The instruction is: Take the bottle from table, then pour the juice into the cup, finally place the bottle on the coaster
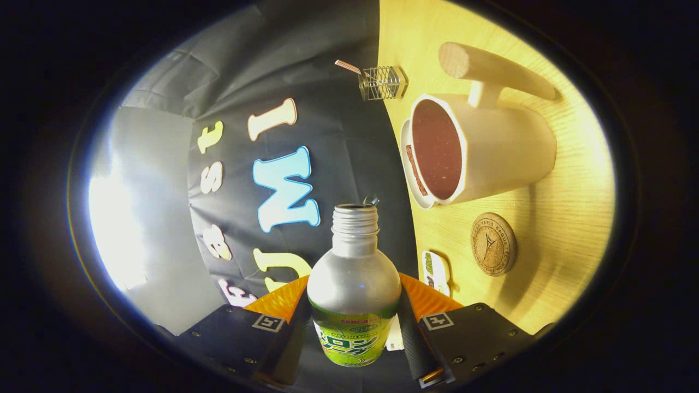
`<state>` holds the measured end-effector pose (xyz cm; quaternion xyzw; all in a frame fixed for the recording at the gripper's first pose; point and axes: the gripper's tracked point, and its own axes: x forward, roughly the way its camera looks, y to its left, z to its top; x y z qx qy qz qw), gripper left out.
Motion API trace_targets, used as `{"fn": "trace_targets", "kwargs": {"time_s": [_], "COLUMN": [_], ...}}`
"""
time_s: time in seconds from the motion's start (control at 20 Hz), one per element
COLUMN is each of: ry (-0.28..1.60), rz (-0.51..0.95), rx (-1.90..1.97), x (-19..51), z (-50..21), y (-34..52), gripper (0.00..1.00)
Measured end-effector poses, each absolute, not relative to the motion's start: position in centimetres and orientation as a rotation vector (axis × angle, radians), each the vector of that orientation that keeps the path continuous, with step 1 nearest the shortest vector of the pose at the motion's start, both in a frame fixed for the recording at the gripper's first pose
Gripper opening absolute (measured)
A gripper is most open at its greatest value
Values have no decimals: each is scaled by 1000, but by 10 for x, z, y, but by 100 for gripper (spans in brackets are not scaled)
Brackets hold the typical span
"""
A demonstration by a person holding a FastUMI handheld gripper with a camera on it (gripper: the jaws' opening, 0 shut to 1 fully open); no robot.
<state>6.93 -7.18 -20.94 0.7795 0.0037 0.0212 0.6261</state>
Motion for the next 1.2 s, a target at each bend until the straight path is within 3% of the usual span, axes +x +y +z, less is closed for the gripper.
{"fn": "trace_targets", "kwargs": {"time_s": [1.2], "ry": [-39], "rz": [54], "rx": [1909], "x": [71], "z": [-204], "y": [-78], "gripper": [76]}}
